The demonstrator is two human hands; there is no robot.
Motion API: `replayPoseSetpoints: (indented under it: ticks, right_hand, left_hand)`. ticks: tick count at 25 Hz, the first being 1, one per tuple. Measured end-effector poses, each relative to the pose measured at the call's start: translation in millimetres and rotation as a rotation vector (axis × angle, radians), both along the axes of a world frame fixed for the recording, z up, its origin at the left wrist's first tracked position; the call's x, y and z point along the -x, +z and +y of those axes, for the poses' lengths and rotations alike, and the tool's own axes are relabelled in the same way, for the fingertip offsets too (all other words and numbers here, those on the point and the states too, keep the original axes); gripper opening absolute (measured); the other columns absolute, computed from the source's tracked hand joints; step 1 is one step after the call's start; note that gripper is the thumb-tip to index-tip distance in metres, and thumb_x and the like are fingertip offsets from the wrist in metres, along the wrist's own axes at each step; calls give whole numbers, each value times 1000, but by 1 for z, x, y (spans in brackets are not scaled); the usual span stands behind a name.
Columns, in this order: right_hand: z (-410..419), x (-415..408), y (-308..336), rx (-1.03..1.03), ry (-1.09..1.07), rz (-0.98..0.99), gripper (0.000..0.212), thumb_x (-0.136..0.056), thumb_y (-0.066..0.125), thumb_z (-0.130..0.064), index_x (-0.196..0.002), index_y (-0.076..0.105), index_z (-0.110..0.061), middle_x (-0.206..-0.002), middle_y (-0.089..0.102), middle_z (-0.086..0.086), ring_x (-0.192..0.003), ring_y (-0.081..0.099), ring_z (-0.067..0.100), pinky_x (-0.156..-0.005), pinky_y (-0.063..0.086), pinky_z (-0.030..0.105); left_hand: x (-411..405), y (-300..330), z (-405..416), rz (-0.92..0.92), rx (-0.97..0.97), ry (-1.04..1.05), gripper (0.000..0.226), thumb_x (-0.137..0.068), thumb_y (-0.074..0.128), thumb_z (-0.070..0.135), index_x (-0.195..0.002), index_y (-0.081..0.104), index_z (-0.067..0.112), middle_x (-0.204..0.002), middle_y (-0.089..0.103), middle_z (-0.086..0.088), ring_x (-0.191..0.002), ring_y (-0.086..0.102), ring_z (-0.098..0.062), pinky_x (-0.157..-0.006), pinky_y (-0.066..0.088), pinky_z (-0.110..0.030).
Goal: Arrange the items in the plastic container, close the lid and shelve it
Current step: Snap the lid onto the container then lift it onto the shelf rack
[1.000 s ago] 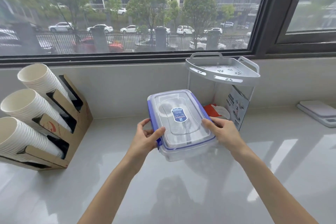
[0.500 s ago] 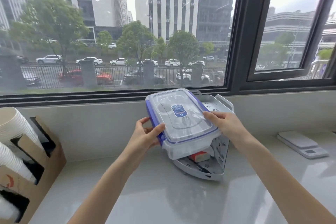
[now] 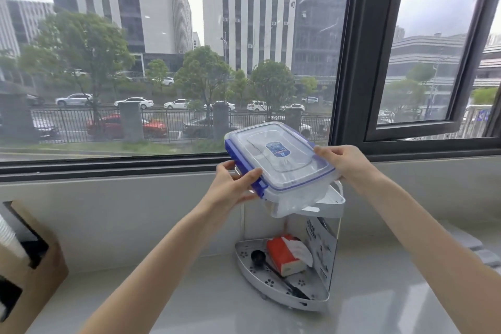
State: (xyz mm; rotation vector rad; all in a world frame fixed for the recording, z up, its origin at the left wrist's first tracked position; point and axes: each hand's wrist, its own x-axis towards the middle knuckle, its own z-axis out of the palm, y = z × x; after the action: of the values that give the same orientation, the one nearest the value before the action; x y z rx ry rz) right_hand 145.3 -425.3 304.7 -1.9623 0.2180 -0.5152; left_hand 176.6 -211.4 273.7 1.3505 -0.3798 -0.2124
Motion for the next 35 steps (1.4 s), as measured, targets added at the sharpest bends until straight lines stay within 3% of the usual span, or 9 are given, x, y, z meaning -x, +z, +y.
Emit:
replayPoseSetpoints:
  ticks: [3,7,11,15,20,24,28,32,35]
  right_hand:
    - [-16,-20,5,-17,-30,-6,39,-90,53,-28,-110,64,3,-65,55,-3,-55,44,9,-55,39,22]
    - [-38,-46,2,-1,-67,14,49,-90,53,-30,-107,58,15,-51,49,-12,-45,51,-2,-54,39,20]
    - [-58,-72,1,-15,-60,28,44,-88,56,-33,-108,64,5,-75,55,-3,-72,52,14,-66,43,26]
    - [-67,-91,-10,-31,-50,37,37,-86,59,-32,-108,65,-2,-94,56,3,-66,48,11,-64,42,27]
    - [-74,-104,-23,-24,-51,58,39,-85,61,-31,-111,64,-3,-106,58,6,-86,52,20,-70,44,30]
    - [-81,-110,-33,16,-35,76,39,-84,62,-30,-112,64,-2,-120,61,11,-101,49,17,-87,40,30]
    - [-83,-113,-41,88,-40,137,38,-85,61,-32,-111,65,-5,-124,61,11,-100,49,16,-91,40,32]
    - [-80,-114,-43,265,-105,138,35,-86,56,-36,-106,69,-11,-118,66,10,-96,52,19,-93,41,36]
    - [-77,-113,-43,337,-147,127,35,-88,54,-34,-111,66,-11,-121,65,10,-110,56,26,-94,40,34]
  left_hand:
    - [-16,5,-17,15,-2,-9,64,-83,62,10,-134,23,6,-89,61,-6,-59,66,-8,-57,57,-21]
    - [-39,6,-37,66,17,-34,63,-83,61,7,-135,25,8,-90,61,-5,-59,66,-9,-61,58,-22]
    - [-56,1,-52,149,92,-53,61,-84,57,1,-135,25,9,-92,61,-11,-73,64,-20,-62,58,-26]
    - [-66,-8,-60,202,103,-60,58,-85,56,1,-134,26,11,-94,61,-12,-76,64,-22,-62,59,-28]
    - [-73,-19,-63,242,129,-80,57,-85,55,1,-134,28,9,-101,61,-16,-79,65,-23,-60,59,-27]
    - [-70,-26,-67,259,89,-122,42,-86,52,2,-126,38,3,-94,62,-15,-77,65,-23,-58,59,-26]
    - [-66,-33,-68,270,51,-132,18,-88,49,4,-105,47,9,-85,64,-12,-74,65,-22,-58,58,-24]
    - [-67,-35,-69,278,26,-121,31,-89,47,5,-119,41,6,-89,62,-13,-78,64,-25,-56,58,-25]
    - [-66,-36,-66,297,20,-143,31,-90,46,7,-121,42,5,-102,61,-18,-84,64,-27,-61,59,-27]
